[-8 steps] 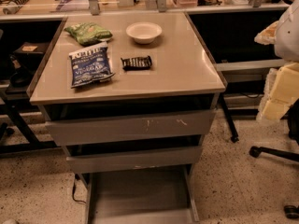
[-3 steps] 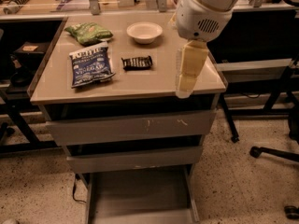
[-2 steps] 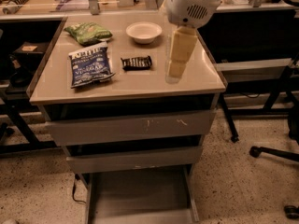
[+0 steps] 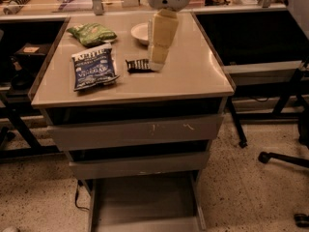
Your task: Place blue chip bag into bottom drawer
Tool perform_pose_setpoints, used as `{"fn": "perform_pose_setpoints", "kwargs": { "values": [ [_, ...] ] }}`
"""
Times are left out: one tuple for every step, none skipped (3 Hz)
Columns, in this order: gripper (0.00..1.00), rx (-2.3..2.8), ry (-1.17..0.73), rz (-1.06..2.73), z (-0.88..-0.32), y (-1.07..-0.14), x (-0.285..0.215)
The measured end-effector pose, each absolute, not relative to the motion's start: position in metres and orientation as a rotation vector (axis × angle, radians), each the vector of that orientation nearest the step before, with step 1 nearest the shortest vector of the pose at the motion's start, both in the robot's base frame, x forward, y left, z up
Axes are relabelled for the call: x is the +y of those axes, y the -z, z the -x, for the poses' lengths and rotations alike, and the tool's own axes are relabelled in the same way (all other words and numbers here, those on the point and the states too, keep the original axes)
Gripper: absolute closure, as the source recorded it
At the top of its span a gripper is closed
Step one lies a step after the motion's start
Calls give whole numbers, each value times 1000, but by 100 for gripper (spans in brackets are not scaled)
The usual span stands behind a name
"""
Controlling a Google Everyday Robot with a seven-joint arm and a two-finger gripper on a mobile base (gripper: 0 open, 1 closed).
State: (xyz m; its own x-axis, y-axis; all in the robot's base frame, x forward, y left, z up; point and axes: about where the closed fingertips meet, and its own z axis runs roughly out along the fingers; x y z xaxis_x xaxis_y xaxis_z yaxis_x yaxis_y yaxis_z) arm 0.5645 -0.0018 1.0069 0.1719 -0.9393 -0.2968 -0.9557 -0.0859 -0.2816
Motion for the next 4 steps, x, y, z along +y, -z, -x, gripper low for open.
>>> {"fn": "perform_pose_setpoints", "kwargs": {
  "values": [
    [0, 1785, -55, 2051, -565, -1008, 0],
    [0, 1739, -83, 2061, -579, -996, 19],
    [0, 1703, -115, 2079, -606, -981, 41],
    [0, 1668, -147, 2115, -630, -970, 59]
  ]
}}
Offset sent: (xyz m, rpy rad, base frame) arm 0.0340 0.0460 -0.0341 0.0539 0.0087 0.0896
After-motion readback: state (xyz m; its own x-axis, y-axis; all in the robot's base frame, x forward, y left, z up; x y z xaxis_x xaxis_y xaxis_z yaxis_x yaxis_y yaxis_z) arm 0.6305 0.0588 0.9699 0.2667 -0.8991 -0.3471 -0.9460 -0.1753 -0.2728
